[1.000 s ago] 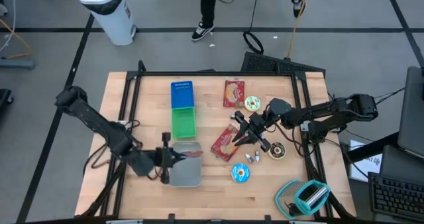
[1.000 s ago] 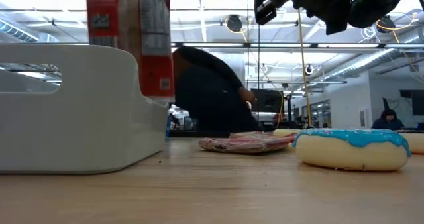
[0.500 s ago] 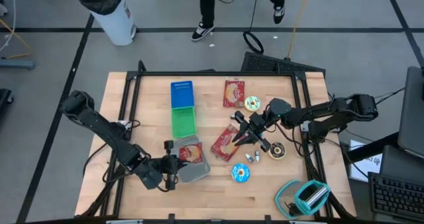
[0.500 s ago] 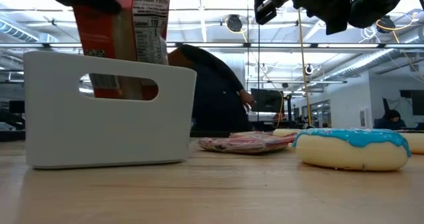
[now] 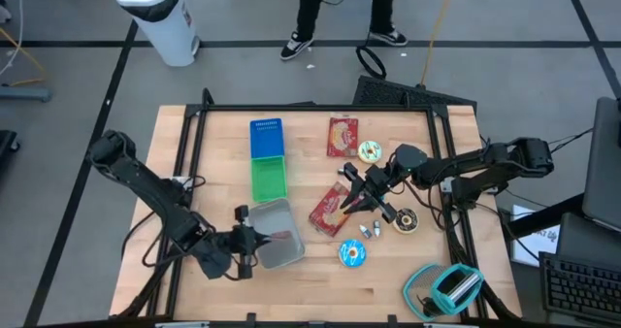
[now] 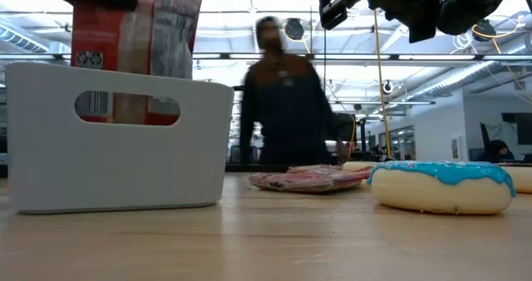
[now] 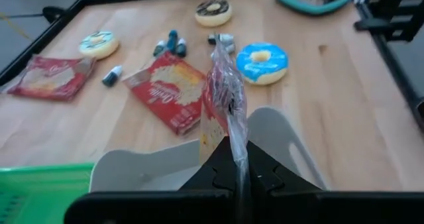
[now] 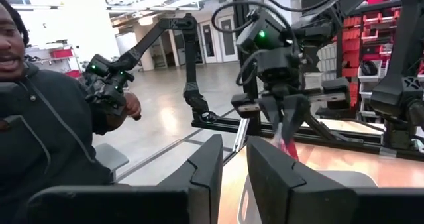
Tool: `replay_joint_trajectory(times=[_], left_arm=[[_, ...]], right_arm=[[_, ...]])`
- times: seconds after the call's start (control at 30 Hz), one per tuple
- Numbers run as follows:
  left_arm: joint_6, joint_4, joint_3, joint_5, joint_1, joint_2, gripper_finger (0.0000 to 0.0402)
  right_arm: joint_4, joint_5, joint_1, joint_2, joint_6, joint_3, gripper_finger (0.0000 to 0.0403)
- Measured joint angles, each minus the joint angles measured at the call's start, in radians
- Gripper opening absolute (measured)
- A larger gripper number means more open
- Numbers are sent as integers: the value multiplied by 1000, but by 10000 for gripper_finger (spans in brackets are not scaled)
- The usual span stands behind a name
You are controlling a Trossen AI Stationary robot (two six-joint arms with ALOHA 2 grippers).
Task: Pick & Place Food Item
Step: Put the right popcorn pack into the gray bin
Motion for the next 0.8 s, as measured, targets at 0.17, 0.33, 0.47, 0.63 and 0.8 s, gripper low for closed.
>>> replay_joint_trajectory(times=[0.17, 0.33, 0.47, 0.63, 0.8], left_arm=[[-21, -6, 1, 33, 22, 48, 23], [-98, -11, 0, 117, 47, 123, 54], [-155, -13, 0, 176, 61, 175, 94], [-210, -10, 0, 294, 84, 189, 141], [-208, 1, -1, 358, 95, 159, 168]], right_arm=[[-1, 2, 0, 0, 0, 0, 61], [-1, 2, 0, 0, 0, 0, 61], [-1, 0, 0, 0, 0, 0, 61], [-1, -2, 0, 0, 3, 0, 61], [-2, -1, 13, 0, 1, 0, 65]])
